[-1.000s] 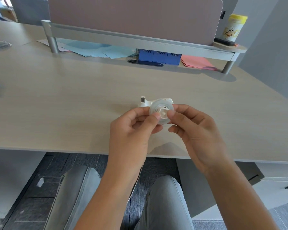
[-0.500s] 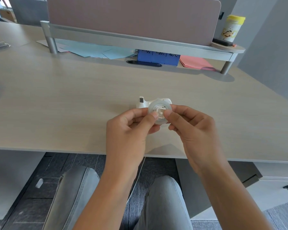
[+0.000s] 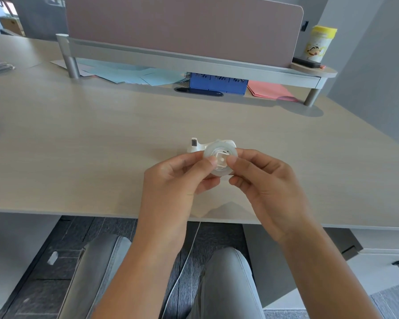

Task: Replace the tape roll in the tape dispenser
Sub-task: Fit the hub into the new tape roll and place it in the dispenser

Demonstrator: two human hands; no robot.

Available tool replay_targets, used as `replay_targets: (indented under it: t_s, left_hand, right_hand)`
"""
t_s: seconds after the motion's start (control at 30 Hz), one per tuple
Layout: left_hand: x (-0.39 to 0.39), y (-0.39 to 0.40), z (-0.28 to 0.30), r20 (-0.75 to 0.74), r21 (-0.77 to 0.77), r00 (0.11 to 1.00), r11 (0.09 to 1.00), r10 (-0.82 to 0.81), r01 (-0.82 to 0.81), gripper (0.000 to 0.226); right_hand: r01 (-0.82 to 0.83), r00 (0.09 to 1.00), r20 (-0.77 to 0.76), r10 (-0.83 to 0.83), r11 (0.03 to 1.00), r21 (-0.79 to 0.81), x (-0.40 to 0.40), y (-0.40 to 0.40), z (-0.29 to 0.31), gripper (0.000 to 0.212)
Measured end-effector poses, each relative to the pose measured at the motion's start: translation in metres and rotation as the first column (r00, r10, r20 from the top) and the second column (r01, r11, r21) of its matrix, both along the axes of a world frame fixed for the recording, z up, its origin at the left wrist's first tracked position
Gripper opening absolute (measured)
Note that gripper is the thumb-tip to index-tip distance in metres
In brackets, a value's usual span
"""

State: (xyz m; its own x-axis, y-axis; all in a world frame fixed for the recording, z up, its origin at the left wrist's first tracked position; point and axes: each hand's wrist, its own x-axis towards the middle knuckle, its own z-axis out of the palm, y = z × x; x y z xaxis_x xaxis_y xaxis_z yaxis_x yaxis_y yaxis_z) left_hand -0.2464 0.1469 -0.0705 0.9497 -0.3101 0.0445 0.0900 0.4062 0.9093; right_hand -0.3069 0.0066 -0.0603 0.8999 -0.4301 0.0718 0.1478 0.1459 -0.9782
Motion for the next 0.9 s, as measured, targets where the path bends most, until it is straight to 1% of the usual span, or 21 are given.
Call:
replay_targets:
  t_s: [0.1,0.2,0.3,0.43,0.5,0.57,0.7,0.9]
  left_hand:
    - [0.001,0.001,0.003,-0.014,0.007,0.999,0.999,-0.038,0.038,0.008]
    - [0.000,-0.001,0.003,-0.005,0.012,0.999,0.999,-0.041,0.041,0.008]
    - [-0.001,-0.001,0.004,-0.008,-0.012,0.998,0.998,-0.058,0.058,0.008]
    - [-0.003,-0.003,0.004,-0.036,-0.063,0.996,0.995,-0.085,0.082,0.010]
    - [-0.004,-0.004,0.003,-0.044,-0.076,0.996,0.995,-0.071,0.068,0.012]
    - [-0.004,-0.005,0.002,-0.036,-0.057,0.998,0.997,-0.048,0.046,0.007]
    - [-0.005,-0.006,0.000,-0.002,-0.018,1.000,1.000,-0.004,0.004,0.007]
    - [-0.006,-0.006,0.003,-0.002,-0.013,1.000,1.000,-0.008,0.008,0.006]
  right_hand:
    - [-0.066,0.997,-0.032,0.068,0.997,0.050,-0.001,-0.003,0.004,0.027]
    - [-0.069,0.996,-0.052,0.072,0.995,0.065,-0.003,-0.007,0.007,0.033]
    - [-0.091,0.995,-0.042,0.095,0.990,0.105,-0.004,-0.009,0.009,0.032]
    - [-0.109,0.993,-0.027,0.114,0.983,0.147,-0.003,-0.011,0.008,0.038]
    - [-0.098,0.994,-0.025,0.103,0.984,0.148,-0.002,-0.011,0.007,0.038]
    - [-0.082,0.996,-0.023,0.086,0.987,0.138,-0.003,-0.010,0.005,0.037]
    - [-0.054,0.998,-0.007,0.055,0.994,0.094,-0.004,-0.009,0.004,0.034]
    - [-0.047,0.999,0.020,0.046,0.998,0.050,-0.005,-0.010,0.004,0.034]
